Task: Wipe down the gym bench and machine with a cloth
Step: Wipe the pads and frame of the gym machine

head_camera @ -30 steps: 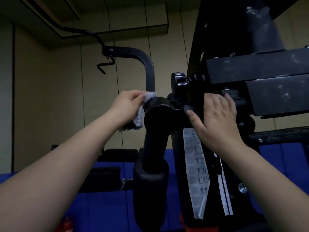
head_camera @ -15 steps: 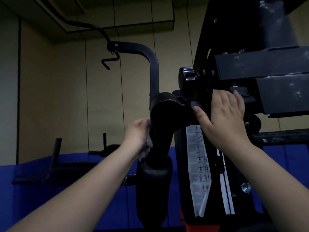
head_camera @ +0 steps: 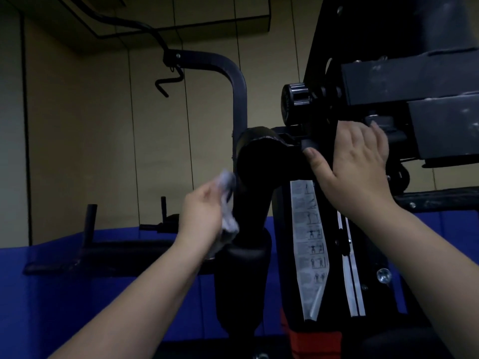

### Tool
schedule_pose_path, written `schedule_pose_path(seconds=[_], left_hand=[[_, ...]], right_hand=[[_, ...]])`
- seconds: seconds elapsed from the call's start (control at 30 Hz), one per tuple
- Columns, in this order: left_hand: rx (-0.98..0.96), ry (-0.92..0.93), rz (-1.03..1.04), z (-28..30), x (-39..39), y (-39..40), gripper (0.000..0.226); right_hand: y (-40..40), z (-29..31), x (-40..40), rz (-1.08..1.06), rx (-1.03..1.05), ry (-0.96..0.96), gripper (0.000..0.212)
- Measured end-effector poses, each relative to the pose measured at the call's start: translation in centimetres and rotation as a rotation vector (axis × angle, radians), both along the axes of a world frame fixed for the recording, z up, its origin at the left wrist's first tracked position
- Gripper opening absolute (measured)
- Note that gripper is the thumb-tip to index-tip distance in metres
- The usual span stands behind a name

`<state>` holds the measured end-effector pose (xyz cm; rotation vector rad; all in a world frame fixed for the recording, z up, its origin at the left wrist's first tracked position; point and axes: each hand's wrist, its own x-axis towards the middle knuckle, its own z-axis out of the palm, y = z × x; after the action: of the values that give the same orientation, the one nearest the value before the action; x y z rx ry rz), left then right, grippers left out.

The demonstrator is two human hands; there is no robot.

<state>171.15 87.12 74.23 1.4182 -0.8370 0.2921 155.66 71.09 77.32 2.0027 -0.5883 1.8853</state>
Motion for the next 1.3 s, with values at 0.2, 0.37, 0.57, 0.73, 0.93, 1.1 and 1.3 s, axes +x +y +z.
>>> schedule_pose_path(seconds=[0.2, 0.37, 0.57, 0.73, 0.93, 1.1, 1.3], left_hand=[[-0.227, -0.029, -0.082, -0.4, -3.6, -2.9, 0.035], [0.165, -0.198, 0.091, -3.0, 0.2, -1.1, 0.035], [-0.159, -0.395, 0.092, 0.4, -1.6, 2.2, 0.034], [-0.172, -0.839, 0.162, 2.0, -5.5, 0.5, 0.037], [-0.030, -1.010, 0.190, 5.4, -5.1, 1.7, 0.033], [0.481, -0.893, 0.136, 11.1, -7.9, 1.2, 0.025], [0.236, -0.684, -0.021, 10.1, -5.2, 0.9, 0.029]], right_hand=[[0.1, 0.0, 0.0, 0.010, -0.004, -0.012, 0.064], [0.2, -0.1, 0.0, 0.016, -0.003, -0.020, 0.065], [0.2, -0.2, 0.1, 0.013, 0.010, -0.019, 0.068], [0.3, 0.0, -0.2, 0.013, 0.011, 0.002, 0.070], [0.3, 0.0, -0.3, 0.024, -0.003, -0.005, 0.063], [0.3, 0.0, -0.2, 0.026, 0.004, -0.018, 0.061], [0.4, -0.1, -0.4, 0.037, 0.006, -0.006, 0.058]])
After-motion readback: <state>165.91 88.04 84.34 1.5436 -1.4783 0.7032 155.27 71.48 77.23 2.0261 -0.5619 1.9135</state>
